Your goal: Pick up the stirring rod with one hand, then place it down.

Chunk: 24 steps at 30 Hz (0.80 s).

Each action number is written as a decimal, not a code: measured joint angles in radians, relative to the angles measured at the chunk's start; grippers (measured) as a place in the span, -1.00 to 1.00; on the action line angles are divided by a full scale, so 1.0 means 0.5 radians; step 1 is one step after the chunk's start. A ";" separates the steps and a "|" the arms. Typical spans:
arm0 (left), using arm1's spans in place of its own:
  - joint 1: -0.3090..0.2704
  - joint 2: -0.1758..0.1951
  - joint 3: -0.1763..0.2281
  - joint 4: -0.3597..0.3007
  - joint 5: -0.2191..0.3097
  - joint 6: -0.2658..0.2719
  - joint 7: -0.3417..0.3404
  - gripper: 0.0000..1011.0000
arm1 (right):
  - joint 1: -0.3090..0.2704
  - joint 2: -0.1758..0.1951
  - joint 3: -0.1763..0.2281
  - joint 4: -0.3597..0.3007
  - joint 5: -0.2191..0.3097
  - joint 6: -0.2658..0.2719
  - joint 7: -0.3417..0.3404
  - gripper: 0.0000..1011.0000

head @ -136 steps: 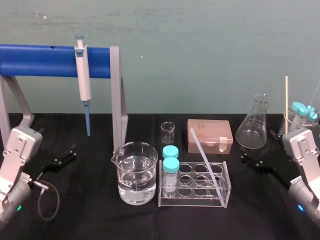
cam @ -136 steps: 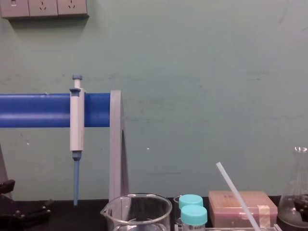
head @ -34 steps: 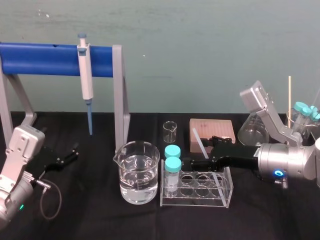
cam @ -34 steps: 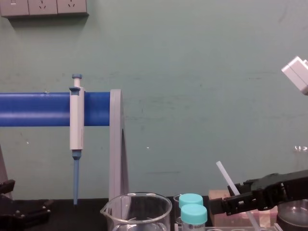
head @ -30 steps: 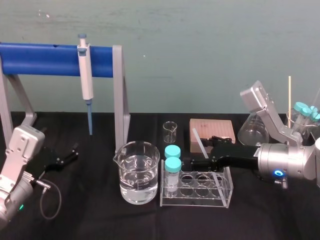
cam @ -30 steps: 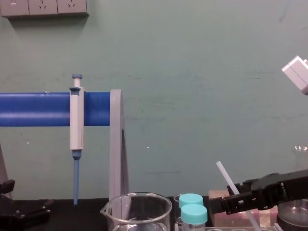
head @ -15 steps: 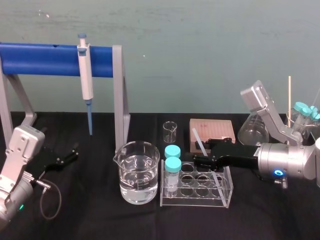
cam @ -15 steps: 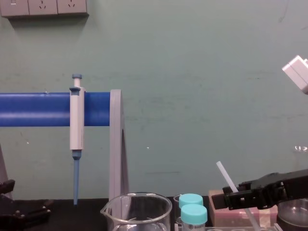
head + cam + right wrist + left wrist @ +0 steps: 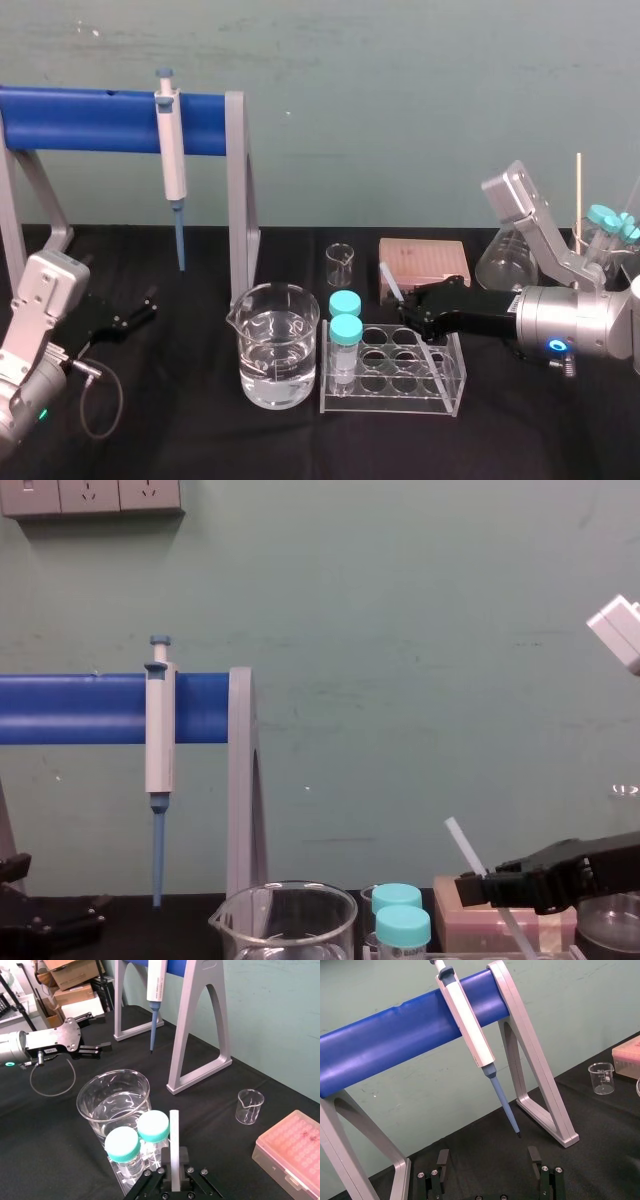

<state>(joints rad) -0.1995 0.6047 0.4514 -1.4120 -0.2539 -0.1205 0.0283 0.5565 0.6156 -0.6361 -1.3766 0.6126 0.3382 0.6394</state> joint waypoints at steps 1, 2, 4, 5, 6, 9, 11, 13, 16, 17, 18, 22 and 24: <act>0.000 0.000 0.000 0.000 0.000 0.000 0.000 0.98 | 0.000 0.000 0.000 0.000 0.000 0.000 0.000 -0.82; 0.000 0.000 0.000 0.000 0.000 0.000 0.000 0.98 | 0.000 0.000 0.000 0.000 0.000 0.000 0.000 -0.86; 0.000 0.000 0.000 0.000 0.000 0.000 0.000 0.98 | 0.000 0.000 0.000 0.000 0.001 0.000 0.000 -0.86; 0.000 0.000 0.000 0.000 0.000 0.000 0.000 0.98 | 0.000 0.000 0.000 0.000 0.001 0.000 0.000 -0.86; 0.000 0.000 0.000 0.000 0.000 0.000 0.000 0.98 | 0.000 0.000 0.000 0.000 0.001 0.000 0.000 -0.86; 0.000 0.000 0.000 0.000 0.000 0.000 0.000 0.98 | 0.000 0.000 0.000 0.000 0.002 0.000 0.000 -0.86; 0.000 0.000 0.000 0.000 0.000 0.000 0.000 0.98 | 0.000 0.000 0.000 0.000 0.002 0.000 0.000 -0.86; 0.000 0.000 0.000 0.000 0.000 0.000 0.000 0.98 | 0.000 0.000 0.000 0.000 0.002 0.000 0.000 -0.86; 0.000 0.000 0.000 0.000 0.000 0.000 0.000 0.98 | 0.000 0.000 0.000 0.000 0.002 0.000 0.000 -0.86; 0.000 0.000 0.000 0.000 0.000 0.000 0.000 0.98 | 0.000 0.000 0.000 0.000 0.002 0.000 0.000 -0.86; 0.000 0.000 0.000 0.000 0.000 0.000 0.000 0.98 | 0.000 0.000 0.000 0.000 0.002 0.000 0.000 -0.86; 0.000 0.000 0.000 0.000 0.000 0.000 0.000 0.98 | -0.046 -0.004 0.030 -0.016 -0.001 -0.116 -0.010 -0.86; 0.000 0.000 0.000 0.000 0.000 0.000 0.000 0.98 | -0.081 -0.008 0.056 -0.033 -0.002 -0.190 -0.024 -0.86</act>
<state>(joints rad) -0.1995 0.6046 0.4514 -1.4120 -0.2539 -0.1205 0.0283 0.5158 0.6117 -0.6080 -1.3930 0.6117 0.2432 0.6275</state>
